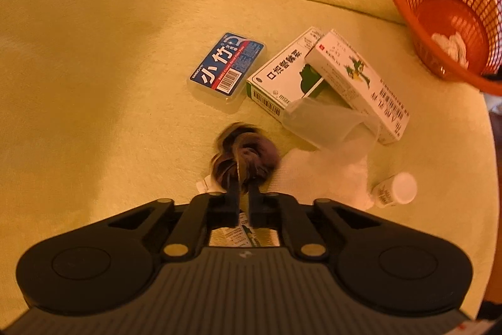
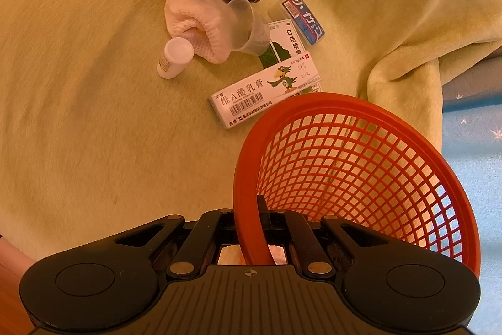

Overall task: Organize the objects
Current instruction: 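Lower the left gripper onto the brown scrunchie and grasp it, then carry the brown scrunchie with the left gripper and drop it into the basket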

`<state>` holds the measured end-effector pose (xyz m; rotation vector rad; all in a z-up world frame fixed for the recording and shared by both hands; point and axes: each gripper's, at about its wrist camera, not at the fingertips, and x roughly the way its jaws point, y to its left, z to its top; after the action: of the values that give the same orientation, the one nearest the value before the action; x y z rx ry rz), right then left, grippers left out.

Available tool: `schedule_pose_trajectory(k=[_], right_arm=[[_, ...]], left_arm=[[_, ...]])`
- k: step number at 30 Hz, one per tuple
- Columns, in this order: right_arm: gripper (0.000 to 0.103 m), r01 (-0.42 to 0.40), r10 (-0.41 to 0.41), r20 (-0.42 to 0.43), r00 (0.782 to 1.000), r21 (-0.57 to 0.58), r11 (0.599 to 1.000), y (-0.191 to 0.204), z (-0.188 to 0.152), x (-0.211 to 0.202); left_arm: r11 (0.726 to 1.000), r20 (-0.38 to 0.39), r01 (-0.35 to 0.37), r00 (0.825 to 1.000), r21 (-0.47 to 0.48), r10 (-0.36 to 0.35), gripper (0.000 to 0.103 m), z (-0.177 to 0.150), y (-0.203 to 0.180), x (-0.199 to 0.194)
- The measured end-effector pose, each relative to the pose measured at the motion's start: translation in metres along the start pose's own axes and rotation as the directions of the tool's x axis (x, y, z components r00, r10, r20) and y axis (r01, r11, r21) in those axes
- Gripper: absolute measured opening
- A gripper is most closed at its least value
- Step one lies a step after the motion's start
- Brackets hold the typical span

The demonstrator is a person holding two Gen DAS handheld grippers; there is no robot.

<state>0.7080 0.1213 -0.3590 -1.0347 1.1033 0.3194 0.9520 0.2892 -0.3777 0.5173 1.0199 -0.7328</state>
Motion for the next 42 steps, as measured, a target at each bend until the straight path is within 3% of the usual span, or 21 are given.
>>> schedule_pose_trajectory(k=[15, 42], right_arm=[[0.000, -0.002, 0.002, -0.001, 1.000, 0.002, 1.000, -0.002, 0.000, 0.001], [0.000, -0.003, 0.003, -0.003, 1.000, 0.000, 1.000, -0.002, 0.000, 0.001]], left_arm=[[0.995, 0.022, 0.025, 0.999, -0.096, -0.023, 0.000, 0.001, -0.004, -0.039], [0.995, 0.087, 0.064, 0.995, -0.076, -0.058, 0.000, 0.025, -0.021, -0.077]])
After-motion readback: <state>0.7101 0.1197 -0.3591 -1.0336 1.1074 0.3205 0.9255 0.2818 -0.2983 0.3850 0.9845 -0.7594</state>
